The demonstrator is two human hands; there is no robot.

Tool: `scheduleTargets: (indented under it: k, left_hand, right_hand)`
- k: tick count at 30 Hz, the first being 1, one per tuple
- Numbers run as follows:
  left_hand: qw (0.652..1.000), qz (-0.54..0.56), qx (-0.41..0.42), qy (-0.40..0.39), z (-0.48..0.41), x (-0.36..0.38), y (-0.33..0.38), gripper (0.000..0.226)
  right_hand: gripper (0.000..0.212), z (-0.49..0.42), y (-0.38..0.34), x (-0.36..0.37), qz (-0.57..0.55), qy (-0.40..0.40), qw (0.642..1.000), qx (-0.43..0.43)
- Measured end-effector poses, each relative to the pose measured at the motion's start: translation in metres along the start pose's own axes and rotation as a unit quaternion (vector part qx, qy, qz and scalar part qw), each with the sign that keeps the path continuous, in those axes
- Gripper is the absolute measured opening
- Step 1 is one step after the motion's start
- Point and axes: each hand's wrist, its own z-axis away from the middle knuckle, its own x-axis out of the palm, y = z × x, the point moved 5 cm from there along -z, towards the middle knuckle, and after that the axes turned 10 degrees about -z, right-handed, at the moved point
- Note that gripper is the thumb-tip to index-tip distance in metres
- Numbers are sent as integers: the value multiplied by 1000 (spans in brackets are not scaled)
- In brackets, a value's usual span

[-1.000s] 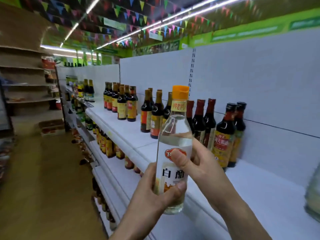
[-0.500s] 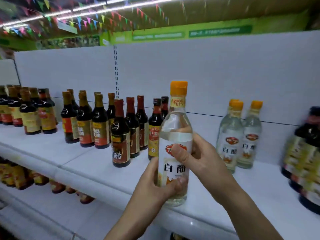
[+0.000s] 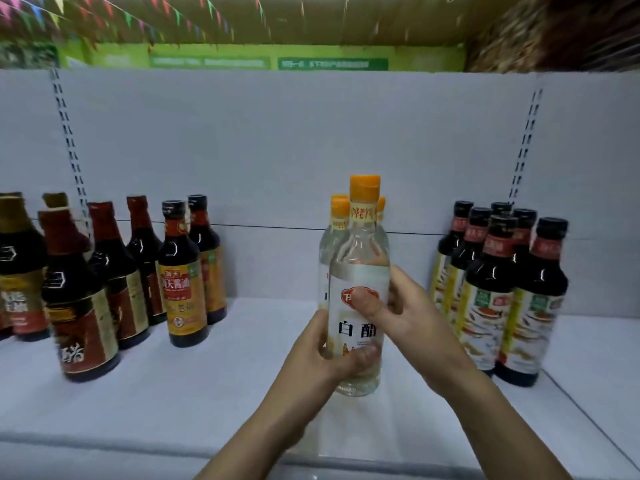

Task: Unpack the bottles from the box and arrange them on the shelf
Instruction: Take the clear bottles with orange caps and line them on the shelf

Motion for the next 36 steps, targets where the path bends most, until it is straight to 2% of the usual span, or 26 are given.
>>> scheduleTargets:
  k: [9,12,29,33,36]
  left_hand:
    - [1000,13,-11,-11,-43,38,-19,50]
    - [1000,4,-16,-10,-54,43,-25,47]
    - [999,-37,-34,1,-86,51,-38,37]
    - [997,-66,-32,-2,-89,51,-40,37]
    - [989,-139,-43,2,-88,47,-45,42]
  right_hand:
    - [32,-17,24,-45,7,-6,1000,25]
    - [31,-23,34,-55,7,-1,999,39]
    - [36,-52,67,-86,68,-2,996,57]
    - [37,-55,71,-89,74,1,995,62]
    - [47,-56,76,-93,79,0,994,75]
